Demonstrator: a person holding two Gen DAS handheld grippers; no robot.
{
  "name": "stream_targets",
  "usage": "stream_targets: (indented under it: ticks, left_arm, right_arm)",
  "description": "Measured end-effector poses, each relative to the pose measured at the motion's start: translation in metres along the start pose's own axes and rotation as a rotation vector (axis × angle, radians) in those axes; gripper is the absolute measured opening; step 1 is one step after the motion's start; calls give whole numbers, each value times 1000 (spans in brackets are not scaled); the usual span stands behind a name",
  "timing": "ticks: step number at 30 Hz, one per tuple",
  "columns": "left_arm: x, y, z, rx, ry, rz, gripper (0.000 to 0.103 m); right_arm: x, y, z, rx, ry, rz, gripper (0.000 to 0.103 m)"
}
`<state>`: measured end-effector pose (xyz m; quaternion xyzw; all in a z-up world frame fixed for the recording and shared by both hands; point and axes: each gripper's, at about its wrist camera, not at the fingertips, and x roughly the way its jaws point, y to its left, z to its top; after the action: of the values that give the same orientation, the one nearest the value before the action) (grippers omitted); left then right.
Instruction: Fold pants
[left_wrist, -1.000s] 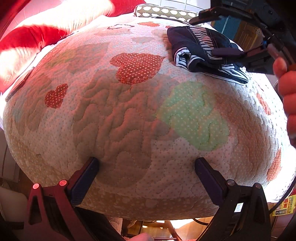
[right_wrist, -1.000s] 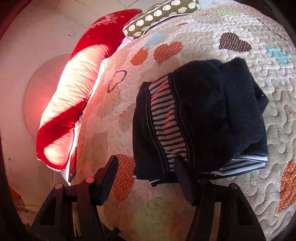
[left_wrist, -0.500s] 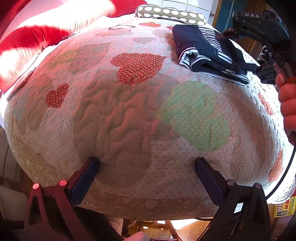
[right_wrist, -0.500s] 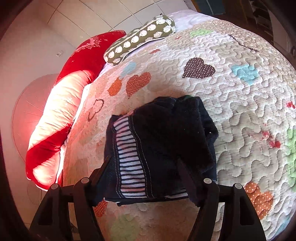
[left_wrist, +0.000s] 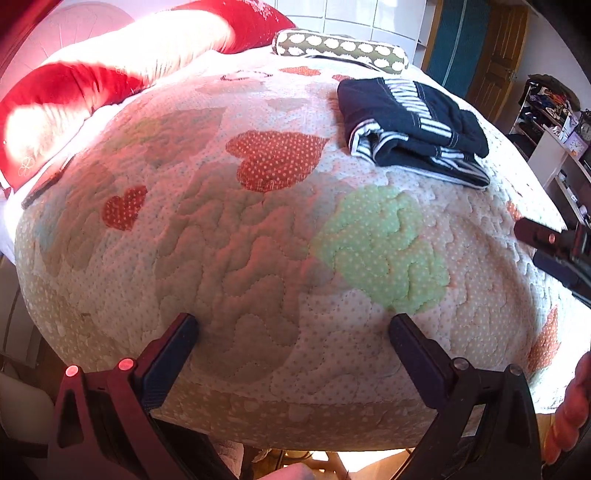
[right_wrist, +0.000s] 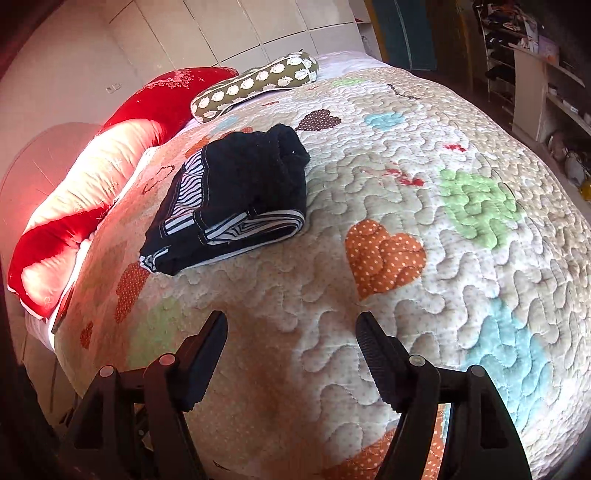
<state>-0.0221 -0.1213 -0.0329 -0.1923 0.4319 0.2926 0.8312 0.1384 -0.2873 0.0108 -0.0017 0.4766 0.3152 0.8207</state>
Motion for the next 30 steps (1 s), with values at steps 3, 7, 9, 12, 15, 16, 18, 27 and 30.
stream_targets:
  ticks: [3, 7, 9, 12, 15, 16, 18, 27, 30]
  left_arm:
    - [-24, -4, 8, 16, -81, 15, 103]
    - [-43, -13, 16, 68, -127, 33, 103]
    - [-45, -15, 18, 82, -116, 31, 103]
    - [-43, -17, 19, 87, -93, 28, 103]
    - [-42, -19, 17, 92, -86, 27, 103]
    - [-41, -20, 18, 93, -84, 23, 103]
    - [-39, -20, 18, 94, -83, 18, 103]
    - [-20, -21, 38, 99, -69, 17, 103]
    - [-13, -23, 48, 100, -59, 1, 103]
  right_arm:
    - [-11, 3, -8, -49, -18, -33, 76]
    - [-22, 15, -10, -114, -57, -62, 76]
    - [-23, 21, -11, -126, -60, -57, 76]
    - [-22, 24, -13, -130, -57, -57, 76]
    - [-20, 27, -13, -146, -59, -72, 77]
    - [-19, 28, -13, -150, -59, -77, 77]
    - [-17, 29, -14, -154, -59, -86, 77]
    - [-4, 39, -13, -175, -26, -99, 77]
    - [2, 42, -9, -170, -15, -109, 77]
